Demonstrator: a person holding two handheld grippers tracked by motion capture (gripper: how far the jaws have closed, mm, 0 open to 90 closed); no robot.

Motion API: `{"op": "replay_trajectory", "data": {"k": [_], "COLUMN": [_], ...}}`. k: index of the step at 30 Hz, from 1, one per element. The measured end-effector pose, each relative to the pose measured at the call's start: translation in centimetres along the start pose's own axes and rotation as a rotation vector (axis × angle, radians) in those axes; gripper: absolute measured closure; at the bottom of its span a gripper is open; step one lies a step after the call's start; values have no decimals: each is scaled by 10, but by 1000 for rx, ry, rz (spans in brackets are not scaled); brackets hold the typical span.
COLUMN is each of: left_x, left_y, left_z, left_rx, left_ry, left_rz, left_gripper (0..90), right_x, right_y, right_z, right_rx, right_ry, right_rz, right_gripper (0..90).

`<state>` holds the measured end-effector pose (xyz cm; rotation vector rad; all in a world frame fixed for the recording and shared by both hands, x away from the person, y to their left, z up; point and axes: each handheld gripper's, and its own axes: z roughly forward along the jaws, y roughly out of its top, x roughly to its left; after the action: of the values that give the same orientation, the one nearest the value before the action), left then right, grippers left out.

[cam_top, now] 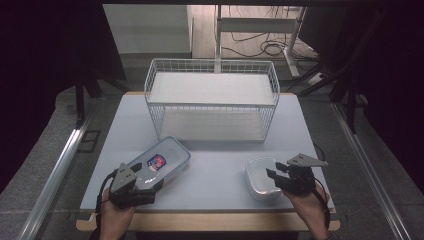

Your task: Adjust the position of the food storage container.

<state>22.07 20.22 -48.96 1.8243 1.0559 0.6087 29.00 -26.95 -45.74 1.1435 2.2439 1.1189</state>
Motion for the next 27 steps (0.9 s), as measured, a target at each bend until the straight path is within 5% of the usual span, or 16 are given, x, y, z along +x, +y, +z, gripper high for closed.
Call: {"op": "replay_trajectory", "data": {"k": [7,14,27], "left_x": [0,1,0], "left_y": [0,0,0], "left_z": [0,-1,1], "left_rx": [1,-4,4], "left_ry": [-2,2,-2], "left_rz": [-5,-12,-18], "left_gripper": [93,94,95], "right_x": [21,45,59], "right_y": [7,12,16], "right_z": [2,12,45], "right_rx": [5,39,103], "right_ry": [83,120,129], "right_rz": [-70,-127,-161], "right_gripper": [887,893,892]}}
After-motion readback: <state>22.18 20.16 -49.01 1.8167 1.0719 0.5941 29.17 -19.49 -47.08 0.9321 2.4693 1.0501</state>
